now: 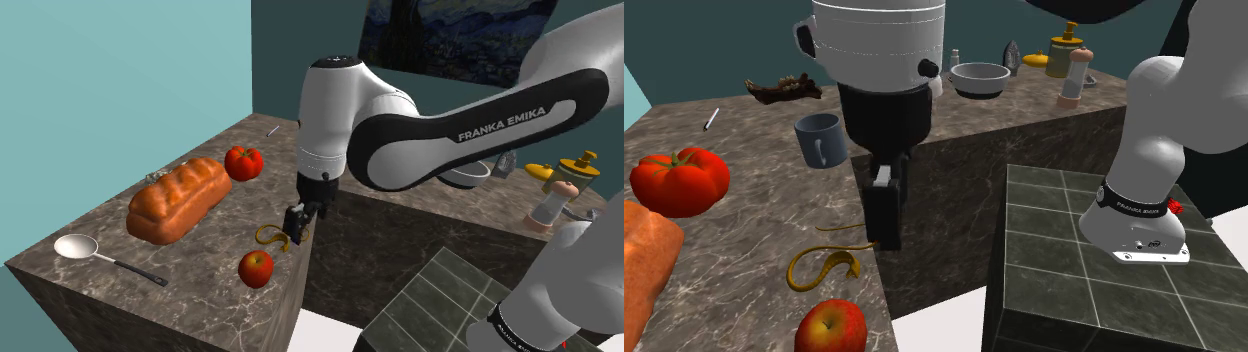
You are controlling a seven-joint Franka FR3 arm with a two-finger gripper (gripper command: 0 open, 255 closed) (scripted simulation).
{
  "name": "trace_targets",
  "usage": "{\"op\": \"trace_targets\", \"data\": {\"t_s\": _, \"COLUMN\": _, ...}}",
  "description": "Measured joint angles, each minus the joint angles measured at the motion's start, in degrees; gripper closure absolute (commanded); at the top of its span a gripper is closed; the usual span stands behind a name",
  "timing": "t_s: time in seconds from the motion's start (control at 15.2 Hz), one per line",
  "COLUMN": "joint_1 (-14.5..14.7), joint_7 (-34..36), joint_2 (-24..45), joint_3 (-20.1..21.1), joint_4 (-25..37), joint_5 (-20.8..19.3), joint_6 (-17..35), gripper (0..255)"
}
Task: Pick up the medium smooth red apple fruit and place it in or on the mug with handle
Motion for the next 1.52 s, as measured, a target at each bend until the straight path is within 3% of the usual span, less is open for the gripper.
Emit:
{"op": "trace_targets", "data": {"t_s": 0.26, "joint_1": 1.7, "joint_7": 7.23, "joint_2": 9.66, "joint_3": 2.47, "joint_4": 5.89, "joint_5": -6.25, "joint_6": 0.9, "gripper": 0}}
{"op": "trace_targets", "data": {"t_s": 0.59, "joint_1": 6.21, "joint_7": 14.76, "joint_2": 21.58, "joint_3": 2.59, "joint_4": 14.52, "joint_5": -14.05, "joint_6": 0.28, "gripper": 0}}
{"op": "trace_targets", "data": {"t_s": 1.06, "joint_1": 7.22, "joint_7": 16.83, "joint_2": 24.95, "joint_3": 1.53, "joint_4": 13.06, "joint_5": -16.77, "joint_6": 4.23, "gripper": 0}}
{"op": "trace_targets", "data": {"t_s": 1.52, "joint_1": 7.32, "joint_7": 17.0, "joint_2": 25.39, "joint_3": 1.36, "joint_4": 12.98, "joint_5": -17.12, "joint_6": 4.69, "gripper": 0}}
